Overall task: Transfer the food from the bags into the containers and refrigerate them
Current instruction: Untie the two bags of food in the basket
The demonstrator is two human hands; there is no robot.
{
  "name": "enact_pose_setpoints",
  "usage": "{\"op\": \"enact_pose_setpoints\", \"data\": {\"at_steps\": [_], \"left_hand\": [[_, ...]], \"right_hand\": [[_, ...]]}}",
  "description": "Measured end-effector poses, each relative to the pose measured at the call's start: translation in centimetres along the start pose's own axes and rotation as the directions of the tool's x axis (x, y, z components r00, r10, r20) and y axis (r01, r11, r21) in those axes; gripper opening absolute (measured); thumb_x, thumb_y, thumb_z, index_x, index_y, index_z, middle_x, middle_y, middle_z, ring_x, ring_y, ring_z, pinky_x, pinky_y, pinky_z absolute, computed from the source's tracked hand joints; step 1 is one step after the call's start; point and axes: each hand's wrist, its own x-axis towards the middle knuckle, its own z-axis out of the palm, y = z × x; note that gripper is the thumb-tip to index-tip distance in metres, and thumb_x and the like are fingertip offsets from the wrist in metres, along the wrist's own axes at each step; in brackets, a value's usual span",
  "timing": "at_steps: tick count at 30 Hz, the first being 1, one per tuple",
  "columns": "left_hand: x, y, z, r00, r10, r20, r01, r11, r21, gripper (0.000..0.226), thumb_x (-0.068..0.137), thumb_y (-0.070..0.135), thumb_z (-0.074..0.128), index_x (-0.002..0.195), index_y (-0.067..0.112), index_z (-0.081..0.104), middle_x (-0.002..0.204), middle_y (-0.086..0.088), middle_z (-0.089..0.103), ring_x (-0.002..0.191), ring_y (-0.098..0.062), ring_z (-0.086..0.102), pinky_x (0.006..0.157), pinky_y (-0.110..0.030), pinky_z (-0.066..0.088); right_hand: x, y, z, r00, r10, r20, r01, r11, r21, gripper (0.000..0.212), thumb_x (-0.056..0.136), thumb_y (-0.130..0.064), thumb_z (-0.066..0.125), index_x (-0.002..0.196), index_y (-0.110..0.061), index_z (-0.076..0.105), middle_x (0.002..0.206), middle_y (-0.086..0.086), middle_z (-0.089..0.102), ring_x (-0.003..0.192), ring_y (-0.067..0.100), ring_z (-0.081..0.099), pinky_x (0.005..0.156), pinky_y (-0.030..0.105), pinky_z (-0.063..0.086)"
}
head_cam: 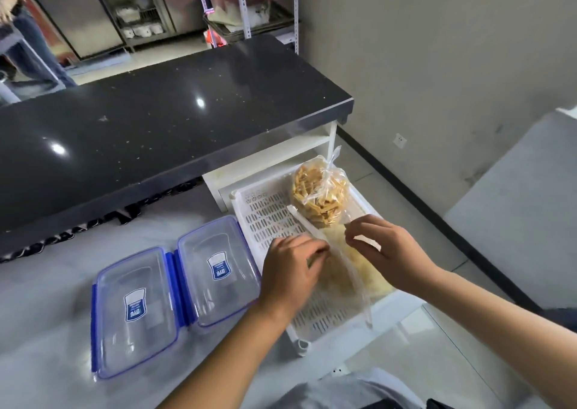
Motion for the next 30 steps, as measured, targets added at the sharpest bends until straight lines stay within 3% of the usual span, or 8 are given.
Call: {"op": "enact_pose_setpoints", "data": {"at_steps": [7,10,16,19,22,26,30], "left_hand": [[-1.9,0.1,2.2,0.997,-0.071,-0.014,0.072,0.997,0.01,0.013,0.083,0.024,0.075,0.096,0.023,0.077,0.093,0.005,0.066,0.092,-0.018,0.057,0.078,-0.037,0.052],[-2.1,0.1,2.0,0.997,-0.075,-0.017,0.074,0.997,-0.027,0.018,0.085,0.027,0.072,0.103,0.022,0.075,0.105,0.005,0.063,0.103,-0.017,0.055,0.087,-0.033,0.049],[-2.1,0.0,0.8,0.998,-0.052,0.022,0.053,0.997,-0.062,0.041,0.088,0.043,0.057,0.118,0.02,0.07,0.113,0.004,0.066,0.109,-0.016,0.054,0.093,-0.029,0.044],[-1.2,0.1,1.1,0.993,-0.038,0.111,0.04,0.999,-0.016,0.04,0.086,0.038,0.068,0.123,0.022,0.068,0.119,0.004,0.065,0.111,-0.017,0.049,0.091,-0.028,0.036],[0.1,0.3,1.8,0.981,-0.034,0.189,0.026,0.999,0.048,0.039,0.087,0.031,0.071,0.126,0.024,0.067,0.124,0.005,0.063,0.111,-0.02,0.048,0.087,-0.028,0.031],[1.1,0.8,2.1,0.988,-0.014,0.157,-0.001,0.996,0.094,0.022,0.089,0.027,0.071,0.111,0.025,0.075,0.11,0.005,0.072,0.101,-0.021,0.056,0.082,-0.03,0.03],[1.1,1.4,1.9,0.991,0.002,0.131,-0.02,0.99,0.139,0.015,0.088,0.021,0.071,0.101,0.023,0.077,0.099,0.005,0.075,0.094,-0.021,0.06,0.081,-0.03,0.03]], "right_hand": [[-3.3,1.3,1.7,0.995,0.082,0.062,-0.086,0.994,0.071,0.013,0.096,-0.027,0.058,0.1,-0.02,0.068,0.115,-0.007,0.065,0.121,0.011,0.061,0.091,0.038,0.055],[-3.2,1.1,1.5,0.991,0.124,0.047,-0.128,0.987,0.098,0.012,0.095,-0.023,0.063,0.105,-0.023,0.069,0.116,-0.011,0.065,0.116,0.01,0.062,0.094,0.035,0.053],[-2.6,0.1,-0.1,0.979,0.157,0.132,-0.164,0.985,0.047,0.035,0.092,-0.03,0.068,0.126,-0.029,0.065,0.132,-0.009,0.06,0.118,0.008,0.058,0.101,0.026,0.045],[-1.9,0.1,-0.2,0.963,0.19,0.193,-0.183,0.982,-0.051,0.036,0.092,-0.029,0.069,0.127,-0.028,0.065,0.131,-0.006,0.06,0.112,0.012,0.061,0.097,0.025,0.047],[-1.2,0.2,0.2,0.956,0.2,0.216,-0.172,0.975,-0.14,0.029,0.091,-0.024,0.07,0.12,-0.025,0.071,0.127,-0.005,0.059,0.095,0.009,0.058,0.085,0.013,0.041],[-0.4,0.2,0.8,0.97,0.197,0.144,-0.173,0.971,-0.162,0.011,0.088,-0.025,0.073,0.098,-0.024,0.077,0.117,-0.005,0.061,0.086,0.014,0.061,0.079,0.032,0.052],[-0.4,0.5,1.1,0.99,0.105,0.094,-0.088,0.982,-0.169,0.008,0.089,-0.024,0.073,0.094,-0.021,0.078,0.109,-0.003,0.065,0.092,0.018,0.06,0.08,0.038,0.053]]}}
